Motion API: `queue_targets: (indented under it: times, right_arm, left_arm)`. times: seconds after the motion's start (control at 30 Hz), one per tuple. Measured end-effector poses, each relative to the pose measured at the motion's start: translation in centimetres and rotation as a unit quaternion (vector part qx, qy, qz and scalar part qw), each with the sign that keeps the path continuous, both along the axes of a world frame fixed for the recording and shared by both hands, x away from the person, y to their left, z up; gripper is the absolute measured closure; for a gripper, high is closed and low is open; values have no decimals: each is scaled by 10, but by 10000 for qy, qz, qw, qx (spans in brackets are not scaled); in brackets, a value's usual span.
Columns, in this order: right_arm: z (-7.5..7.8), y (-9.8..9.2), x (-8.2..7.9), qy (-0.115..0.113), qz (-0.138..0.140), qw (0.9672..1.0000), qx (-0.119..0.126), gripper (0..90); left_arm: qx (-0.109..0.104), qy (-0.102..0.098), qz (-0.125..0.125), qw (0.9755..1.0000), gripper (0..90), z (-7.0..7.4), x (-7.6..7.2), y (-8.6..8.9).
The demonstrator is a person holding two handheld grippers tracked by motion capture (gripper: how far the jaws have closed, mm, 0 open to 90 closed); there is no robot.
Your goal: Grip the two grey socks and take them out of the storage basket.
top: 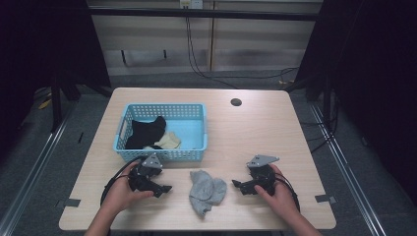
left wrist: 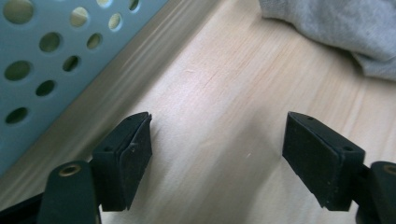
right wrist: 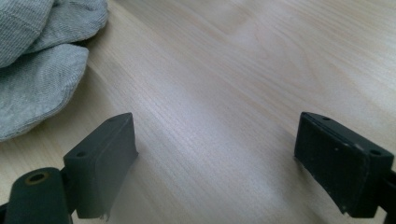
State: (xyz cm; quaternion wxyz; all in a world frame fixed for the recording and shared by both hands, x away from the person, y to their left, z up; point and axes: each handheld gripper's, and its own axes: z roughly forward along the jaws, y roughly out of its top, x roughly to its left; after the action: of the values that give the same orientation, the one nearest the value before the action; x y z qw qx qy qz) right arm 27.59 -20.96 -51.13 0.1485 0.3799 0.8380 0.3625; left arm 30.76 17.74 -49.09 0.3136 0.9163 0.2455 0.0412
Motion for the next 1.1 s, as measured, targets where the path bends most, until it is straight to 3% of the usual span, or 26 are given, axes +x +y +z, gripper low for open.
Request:
queue_targets:
  times: [0.17,0.67,0.87,0.97,1.1]
  right_arm:
    - [0,0,0,5,-4,10000,-1,121]
    - [0,0,0,-3,1,10000,-2,121]
    - [0,0,0,-5,2,10000,-2,121]
    - [0,0,0,-4,2,10000,-2,121]
    - [0,0,0,27,-21,10000,-1,121]
  left_arm:
    - [-49,-279,-117,9995,198,-5,0,3]
    - [-590,-579,-22,9966,82,-18,1,13]
    - [-545,-583,21,9968,50,-19,2,13]
    - [-483,-550,203,9971,0,-20,3,12]
    - [-472,-561,250,9970,0,-19,3,12]
